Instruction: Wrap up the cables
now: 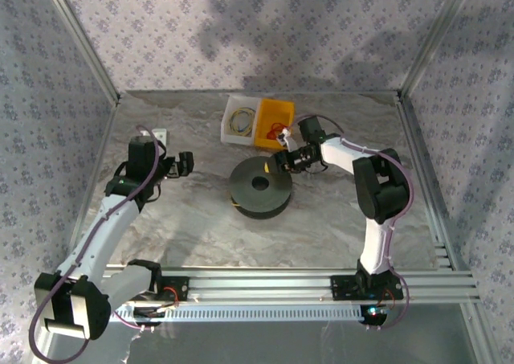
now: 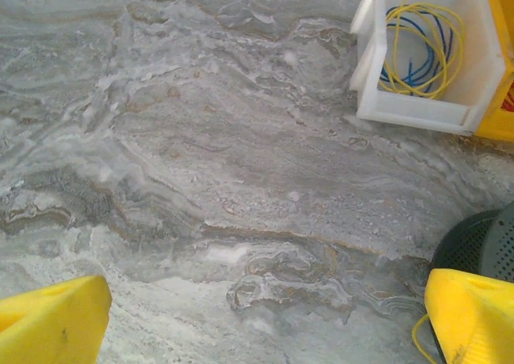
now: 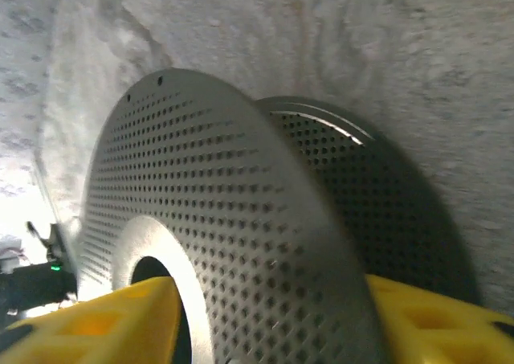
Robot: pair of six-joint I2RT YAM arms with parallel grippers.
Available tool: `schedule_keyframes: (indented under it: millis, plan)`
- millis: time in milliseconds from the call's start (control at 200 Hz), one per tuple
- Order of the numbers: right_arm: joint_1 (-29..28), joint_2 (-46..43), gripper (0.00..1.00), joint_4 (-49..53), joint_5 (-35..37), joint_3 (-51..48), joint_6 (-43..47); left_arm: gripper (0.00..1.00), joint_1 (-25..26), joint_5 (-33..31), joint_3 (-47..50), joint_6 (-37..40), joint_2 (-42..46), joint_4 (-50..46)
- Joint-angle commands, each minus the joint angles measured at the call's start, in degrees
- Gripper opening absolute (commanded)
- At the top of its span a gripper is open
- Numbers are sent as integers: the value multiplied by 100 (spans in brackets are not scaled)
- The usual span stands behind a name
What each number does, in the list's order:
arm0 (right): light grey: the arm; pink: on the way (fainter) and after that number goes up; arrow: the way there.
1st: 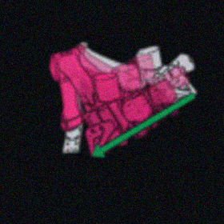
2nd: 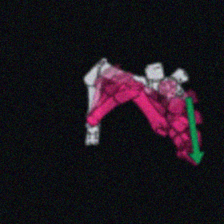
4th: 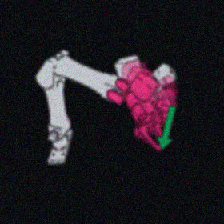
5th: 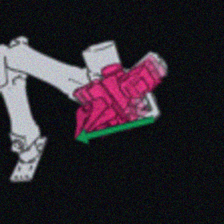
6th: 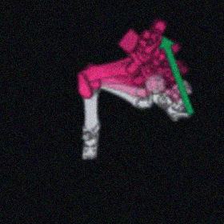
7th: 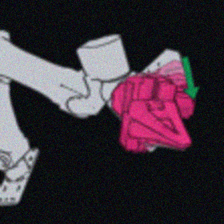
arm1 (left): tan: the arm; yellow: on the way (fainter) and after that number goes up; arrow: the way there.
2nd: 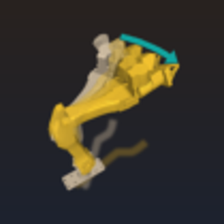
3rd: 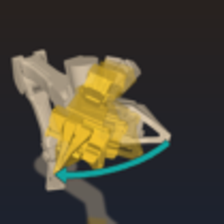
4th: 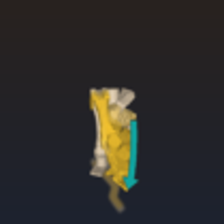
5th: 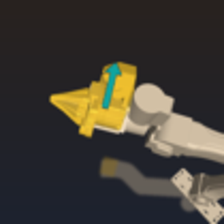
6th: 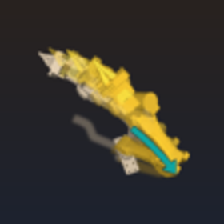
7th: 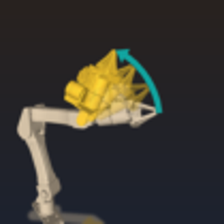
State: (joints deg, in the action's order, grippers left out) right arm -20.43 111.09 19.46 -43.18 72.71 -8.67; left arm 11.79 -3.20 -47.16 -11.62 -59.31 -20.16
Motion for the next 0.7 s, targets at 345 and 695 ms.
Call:
schedule_keyframes:
  millis: [345,695]
  plan:
    - [218,-3900,100,-1083,3806,-2220,946,100,-230,-1533,1542,142,930,2115]
    - [1346,-4790,100,-4970,5986,-5564,1140,100,-614,-2746,2766,406,-742,4657]
